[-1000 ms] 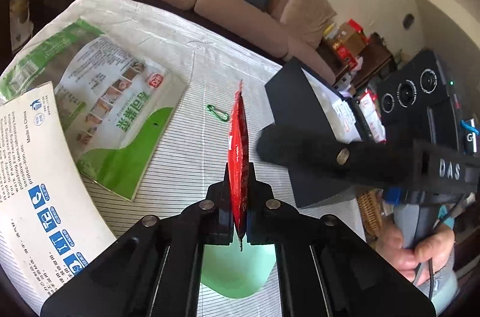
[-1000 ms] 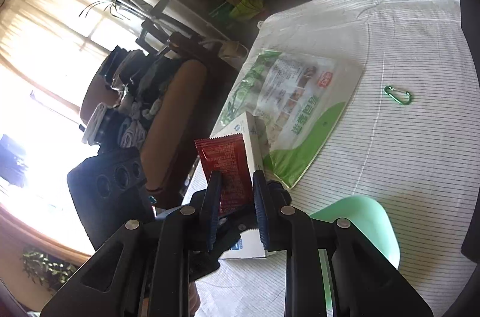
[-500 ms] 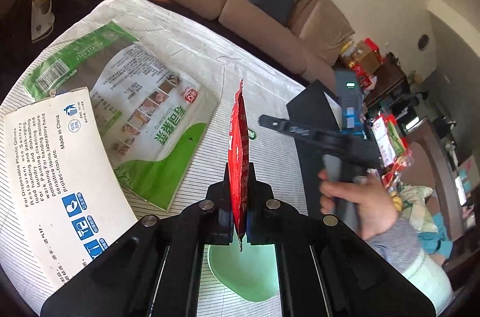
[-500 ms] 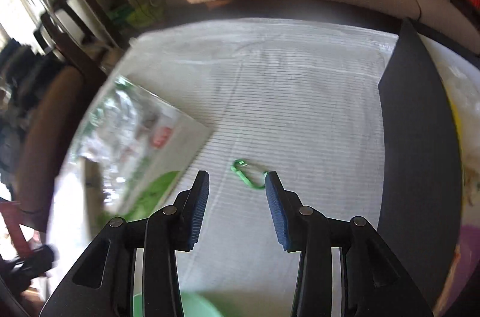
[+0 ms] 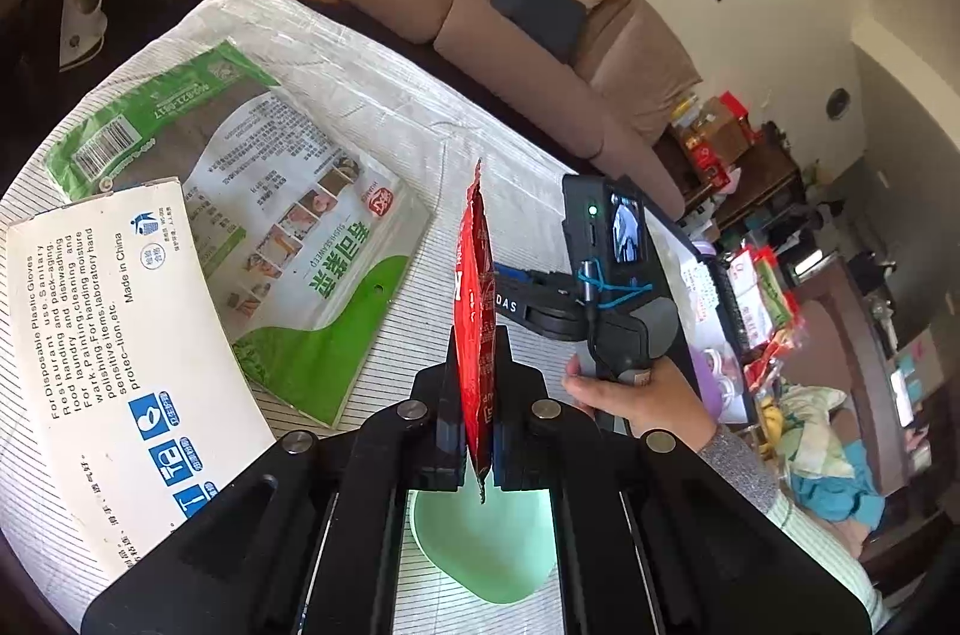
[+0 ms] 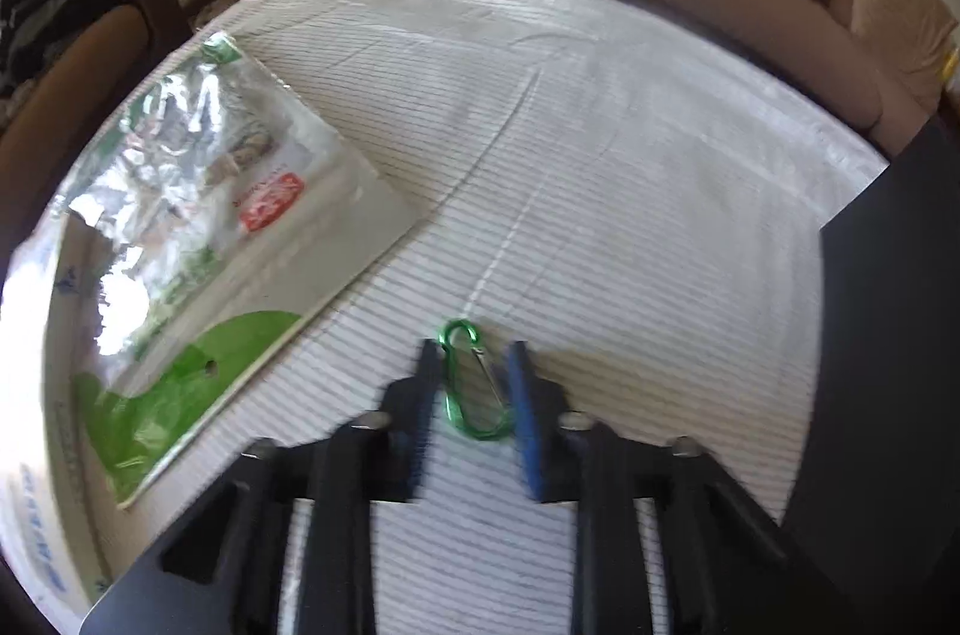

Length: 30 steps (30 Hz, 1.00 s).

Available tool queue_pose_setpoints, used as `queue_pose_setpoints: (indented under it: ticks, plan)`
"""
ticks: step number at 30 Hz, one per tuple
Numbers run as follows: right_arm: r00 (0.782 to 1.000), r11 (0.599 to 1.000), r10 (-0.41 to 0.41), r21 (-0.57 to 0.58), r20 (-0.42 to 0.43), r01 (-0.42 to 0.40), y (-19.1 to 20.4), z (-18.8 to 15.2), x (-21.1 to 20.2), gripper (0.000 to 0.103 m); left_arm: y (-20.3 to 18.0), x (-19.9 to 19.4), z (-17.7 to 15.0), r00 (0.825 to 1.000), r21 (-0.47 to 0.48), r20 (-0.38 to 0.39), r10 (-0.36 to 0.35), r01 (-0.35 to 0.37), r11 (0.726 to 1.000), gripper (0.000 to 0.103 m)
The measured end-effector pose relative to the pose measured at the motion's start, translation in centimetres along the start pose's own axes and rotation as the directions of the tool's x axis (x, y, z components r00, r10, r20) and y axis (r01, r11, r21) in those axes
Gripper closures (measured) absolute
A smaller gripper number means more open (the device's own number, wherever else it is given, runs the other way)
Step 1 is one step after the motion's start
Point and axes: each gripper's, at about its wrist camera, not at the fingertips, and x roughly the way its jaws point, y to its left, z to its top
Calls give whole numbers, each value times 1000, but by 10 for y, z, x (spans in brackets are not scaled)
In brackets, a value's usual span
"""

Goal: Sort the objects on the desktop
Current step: 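Grasp the green carabiner with the right gripper, then carry the carabiner into the black box with the right gripper while the left drops the packet there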

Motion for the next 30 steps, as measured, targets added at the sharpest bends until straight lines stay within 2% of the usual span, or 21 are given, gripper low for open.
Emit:
queue_pose_setpoints:
  ticks: [1, 4, 8, 12, 16, 18, 21, 23, 27, 30]
  plan:
    - [1000, 1000, 5, 12, -2, -5, 0, -2, -1, 86, 2, -2, 1, 1000, -4, 5, -1, 1, 1000, 98]
    - [996, 989, 93, 115, 11, -93, -8, -8, -10, 86, 8, -9, 4, 1000, -20, 20, -1, 1, 1000, 98]
    - [973, 937, 219, 260, 78, -232, -26, -19, -33, 86, 9, -9, 5, 1000, -24, 19, -1, 2, 1000, 98]
    - [955, 914, 271, 278, 123, -295, -33, -27, -70, 86, 1, -2, 2, 1000, -4, 0, -10, 10, 1000, 98]
    - [935, 894, 306, 283, 181, -348, -45, -32, -126, 86, -22, 9, -6, 999, 47, -38, -33, 35, 998, 98]
    - [937, 904, 287, 267, 202, -334, -57, -36, -158, 86, -42, 16, -13, 995, 75, -67, -67, 72, 995, 98]
    - [955, 929, 205, 265, 213, -258, -87, -50, -200, 86, -80, 30, -26, 987, 101, -107, -123, 133, 986, 98]
    - [972, 939, 138, 286, 190, -189, -113, -67, -214, 86, -111, 42, -36, 981, 139, -139, -136, 155, 978, 98]
    - [994, 938, 51, 338, 94, -80, -157, -101, -205, 86, -176, 75, -50, 966, 200, -218, -143, 187, 962, 98]
    - [999, 937, -7, 349, 49, -10, -174, -113, -196, 86, -222, 103, -57, 958, 254, -265, -106, 176, 951, 98]
